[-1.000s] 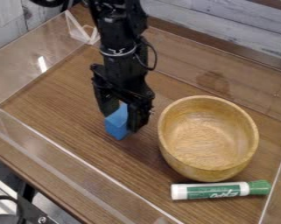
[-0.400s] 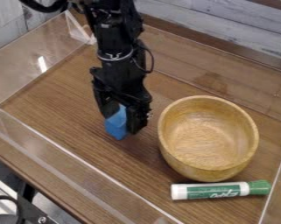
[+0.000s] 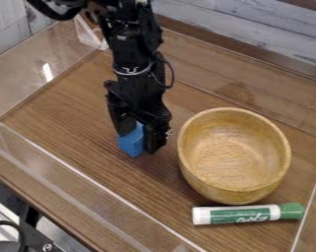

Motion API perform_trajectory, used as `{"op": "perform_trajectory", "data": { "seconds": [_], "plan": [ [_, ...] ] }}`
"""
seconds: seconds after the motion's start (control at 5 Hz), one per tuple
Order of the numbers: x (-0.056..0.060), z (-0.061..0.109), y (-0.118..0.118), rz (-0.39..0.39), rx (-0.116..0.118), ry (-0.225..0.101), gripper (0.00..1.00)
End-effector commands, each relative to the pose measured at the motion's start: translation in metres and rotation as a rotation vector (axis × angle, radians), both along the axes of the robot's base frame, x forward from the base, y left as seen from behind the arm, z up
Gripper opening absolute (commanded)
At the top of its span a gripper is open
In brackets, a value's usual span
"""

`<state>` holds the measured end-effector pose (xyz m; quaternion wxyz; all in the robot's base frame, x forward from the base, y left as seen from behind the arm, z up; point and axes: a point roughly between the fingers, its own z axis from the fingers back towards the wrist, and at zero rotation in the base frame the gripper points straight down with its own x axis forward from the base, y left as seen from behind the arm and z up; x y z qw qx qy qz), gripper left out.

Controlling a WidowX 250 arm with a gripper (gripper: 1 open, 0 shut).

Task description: Put the blue block in the brown bowl

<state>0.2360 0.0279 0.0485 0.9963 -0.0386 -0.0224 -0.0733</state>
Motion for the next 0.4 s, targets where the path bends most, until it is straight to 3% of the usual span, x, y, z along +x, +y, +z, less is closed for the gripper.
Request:
{"op": "perform_trajectory", "data": {
  "seconds": [0.0, 0.2],
  "plan": [
    [0.0046, -0.0022, 0.0021, -0.004, 0.006, -0.02, 1.0],
    [0.0065, -0.008, 0.0028, -0.011, 0.008, -0.02, 1.0]
  ]
}}
